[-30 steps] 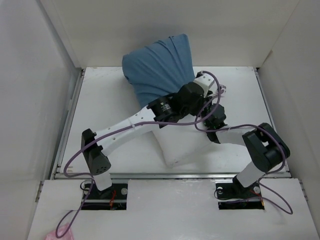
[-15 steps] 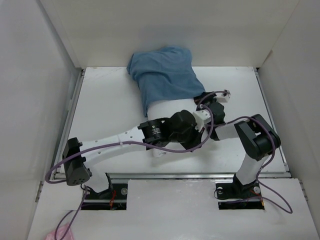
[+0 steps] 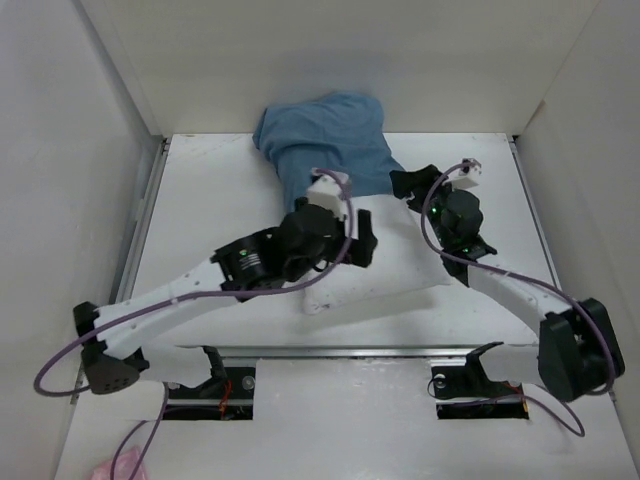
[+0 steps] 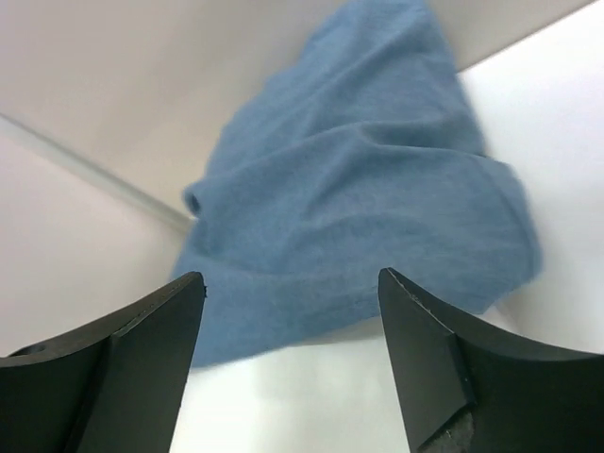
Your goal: Put the pillow into the pillowcase
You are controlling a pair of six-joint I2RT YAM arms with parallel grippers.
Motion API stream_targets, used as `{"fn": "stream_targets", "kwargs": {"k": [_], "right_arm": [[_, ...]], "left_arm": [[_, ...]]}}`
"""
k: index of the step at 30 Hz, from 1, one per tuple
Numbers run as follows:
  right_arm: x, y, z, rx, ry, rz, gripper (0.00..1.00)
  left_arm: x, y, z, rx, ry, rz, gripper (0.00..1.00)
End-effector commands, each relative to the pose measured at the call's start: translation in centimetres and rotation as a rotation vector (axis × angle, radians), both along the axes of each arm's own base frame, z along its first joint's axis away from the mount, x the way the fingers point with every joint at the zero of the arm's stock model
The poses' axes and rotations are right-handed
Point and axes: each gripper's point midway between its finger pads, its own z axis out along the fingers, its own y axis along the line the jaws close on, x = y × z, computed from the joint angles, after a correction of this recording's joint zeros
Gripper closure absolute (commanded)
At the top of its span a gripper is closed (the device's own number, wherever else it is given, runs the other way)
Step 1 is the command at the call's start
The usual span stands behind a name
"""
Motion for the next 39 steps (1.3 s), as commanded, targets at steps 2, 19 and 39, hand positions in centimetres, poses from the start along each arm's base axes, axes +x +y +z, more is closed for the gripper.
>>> {"fn": "stream_targets", "kwargs": {"k": [2,19,39], "right_arm": [[-2.7,-3.3,-2.4,-0.296,0.175,-0.071,0.19],[-9.2,10.4,-5.8,-0.815,0.267,0.364,0.0],[-7.0,9.6,4.1,-0.724,0.088,0.196,1.0]], "left_arm": [[3.6,9.6,0.3,-0.064,0.015,0.464,0.0],[11.2,16.5,-14.2,0.026,0.253,0.622,0.0],[10.7,17.4,-16.8,-0.039,0.29,0.601,0.0]]}}
